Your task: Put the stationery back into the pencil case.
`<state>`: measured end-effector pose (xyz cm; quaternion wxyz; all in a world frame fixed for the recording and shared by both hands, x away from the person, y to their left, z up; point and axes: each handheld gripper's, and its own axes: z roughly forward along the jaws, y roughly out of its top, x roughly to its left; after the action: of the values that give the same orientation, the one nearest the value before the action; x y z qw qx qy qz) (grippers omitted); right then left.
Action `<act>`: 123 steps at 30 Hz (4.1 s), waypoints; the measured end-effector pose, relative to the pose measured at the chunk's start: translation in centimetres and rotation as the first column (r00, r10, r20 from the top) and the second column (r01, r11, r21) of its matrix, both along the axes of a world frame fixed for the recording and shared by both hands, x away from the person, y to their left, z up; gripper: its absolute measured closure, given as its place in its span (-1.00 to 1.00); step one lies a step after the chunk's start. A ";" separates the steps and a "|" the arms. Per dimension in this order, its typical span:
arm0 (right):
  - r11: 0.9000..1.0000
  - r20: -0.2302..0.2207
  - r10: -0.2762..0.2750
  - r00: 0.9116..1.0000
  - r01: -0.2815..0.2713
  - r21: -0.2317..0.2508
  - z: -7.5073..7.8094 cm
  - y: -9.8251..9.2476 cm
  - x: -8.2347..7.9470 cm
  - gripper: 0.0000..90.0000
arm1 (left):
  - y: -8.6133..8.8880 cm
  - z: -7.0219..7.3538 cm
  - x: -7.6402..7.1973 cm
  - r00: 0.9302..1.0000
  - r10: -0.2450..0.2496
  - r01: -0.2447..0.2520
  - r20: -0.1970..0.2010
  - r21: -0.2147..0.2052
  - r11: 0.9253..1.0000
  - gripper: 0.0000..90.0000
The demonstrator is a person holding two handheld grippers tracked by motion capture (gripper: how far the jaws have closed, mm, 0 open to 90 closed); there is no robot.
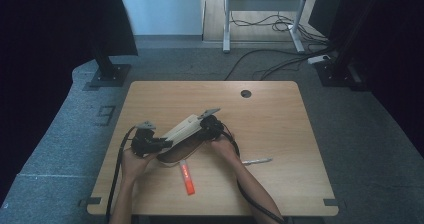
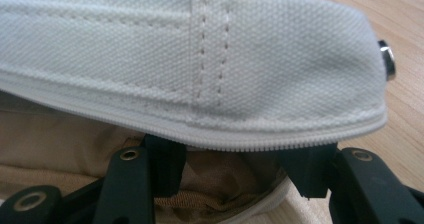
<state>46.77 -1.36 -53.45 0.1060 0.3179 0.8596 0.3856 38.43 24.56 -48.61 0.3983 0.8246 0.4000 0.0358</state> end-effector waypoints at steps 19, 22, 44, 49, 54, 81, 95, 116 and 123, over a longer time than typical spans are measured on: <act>1.000 -0.005 0.006 1.000 -0.006 0.002 0.3 0.1 0.1 -0.18 | 0.2 0.0 0.0 1.000 0.000 0.000 0.001 -0.006 1.000 0.67; 1.000 0.000 0.011 1.000 -0.011 -0.006 0.6 -0.2 -0.1 -0.23 | 0.2 0.0 0.0 1.000 0.002 -0.002 0.001 -0.008 1.000 0.67; 0.999 0.011 0.034 0.999 -0.034 -0.005 2.9 -3.8 -2.1 -0.33 | 0.2 0.0 0.0 1.000 0.001 -0.001 0.000 -0.009 1.000 0.66; 0.999 0.014 0.032 0.999 -0.032 0.003 3.1 -4.5 -2.4 -0.36 | 0.2 0.0 0.0 1.000 0.001 -0.001 0.000 -0.009 1.000 0.66; 0.999 0.015 0.031 0.999 -0.031 0.008 3.4 -5.5 -2.8 -0.39 | 0.2 0.0 0.0 1.000 0.002 -0.002 0.001 -0.009 1.000 0.66; 0.999 0.012 0.027 1.000 -0.027 0.025 4.0 -11.2 -5.7 -0.39 | 0.2 -0.1 -0.1 1.000 0.003 -0.003 0.003 -0.010 1.000 0.66; 0.999 0.026 -0.023 0.999 0.022 0.039 4.1 -15.2 -7.7 -0.40 | 0.2 -0.1 0.0 1.000 0.003 -0.003 0.000 -0.013 1.000 0.66; 0.994 0.025 -0.096 0.995 0.094 0.053 2.7 -20.5 -10.8 -0.39 | 0.2 -0.1 0.0 1.000 0.004 -0.004 -0.004 -0.017 1.000 0.66; 0.993 0.015 -0.108 0.994 0.107 0.054 2.2 -21.4 -11.6 -0.37 | 0.2 -0.1 -0.1 1.000 0.003 -0.003 -0.004 -0.015 1.000 0.66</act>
<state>35.12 -22.77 -51.24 0.1258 0.3629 0.8297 0.4050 38.36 24.78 -48.68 0.4034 0.8212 0.4023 0.0318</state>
